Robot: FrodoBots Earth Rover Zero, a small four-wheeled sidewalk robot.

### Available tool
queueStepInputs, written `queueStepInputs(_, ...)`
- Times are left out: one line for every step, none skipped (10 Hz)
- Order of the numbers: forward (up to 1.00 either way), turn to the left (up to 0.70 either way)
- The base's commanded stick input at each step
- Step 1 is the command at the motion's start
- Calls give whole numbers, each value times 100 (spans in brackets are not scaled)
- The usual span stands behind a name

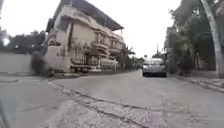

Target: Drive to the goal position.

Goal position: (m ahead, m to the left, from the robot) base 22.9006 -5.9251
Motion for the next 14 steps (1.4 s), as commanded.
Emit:
queueStepInputs(85,0)
queueStepInputs(85,0)
queueStepInputs(85,0)
queueStepInputs(85,0)
queueStepInputs(85,0)
queueStepInputs(85,0)
queueStepInputs(85,0)
queueStepInputs(85,0)
queueStepInputs(85,0)
queueStepInputs(85,0)
queueStepInputs(85,0)
queueStepInputs(85,0)
queueStepInputs(85,0)
queueStepInputs(85,0)
